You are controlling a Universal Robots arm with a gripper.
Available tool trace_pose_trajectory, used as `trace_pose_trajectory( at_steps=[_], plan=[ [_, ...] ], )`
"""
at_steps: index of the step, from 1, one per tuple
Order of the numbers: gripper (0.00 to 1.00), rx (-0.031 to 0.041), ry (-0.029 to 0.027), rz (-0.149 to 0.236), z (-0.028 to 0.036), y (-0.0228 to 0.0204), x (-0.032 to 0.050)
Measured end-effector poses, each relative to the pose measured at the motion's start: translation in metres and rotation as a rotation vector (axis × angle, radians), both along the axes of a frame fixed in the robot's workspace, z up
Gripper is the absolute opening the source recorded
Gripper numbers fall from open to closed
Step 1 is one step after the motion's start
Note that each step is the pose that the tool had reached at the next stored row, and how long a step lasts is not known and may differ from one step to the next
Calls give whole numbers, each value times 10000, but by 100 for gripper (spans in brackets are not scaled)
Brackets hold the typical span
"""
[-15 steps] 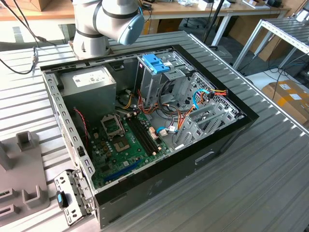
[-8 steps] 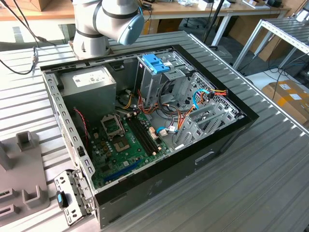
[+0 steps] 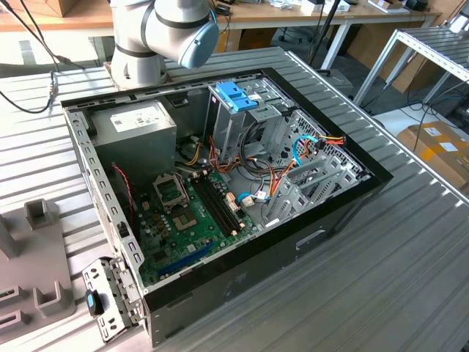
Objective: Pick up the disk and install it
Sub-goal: 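Pick up the disk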
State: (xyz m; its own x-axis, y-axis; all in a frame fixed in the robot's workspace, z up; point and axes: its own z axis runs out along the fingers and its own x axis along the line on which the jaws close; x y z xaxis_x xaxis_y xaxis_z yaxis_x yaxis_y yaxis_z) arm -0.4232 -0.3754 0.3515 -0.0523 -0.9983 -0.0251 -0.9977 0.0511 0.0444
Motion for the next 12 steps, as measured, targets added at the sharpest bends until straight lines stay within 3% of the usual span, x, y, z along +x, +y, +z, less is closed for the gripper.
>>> trace_pose_trajectory(
  at_steps=[12],
  plan=[
    [49, 0, 0, 0, -27, 3, -24]
  ],
)
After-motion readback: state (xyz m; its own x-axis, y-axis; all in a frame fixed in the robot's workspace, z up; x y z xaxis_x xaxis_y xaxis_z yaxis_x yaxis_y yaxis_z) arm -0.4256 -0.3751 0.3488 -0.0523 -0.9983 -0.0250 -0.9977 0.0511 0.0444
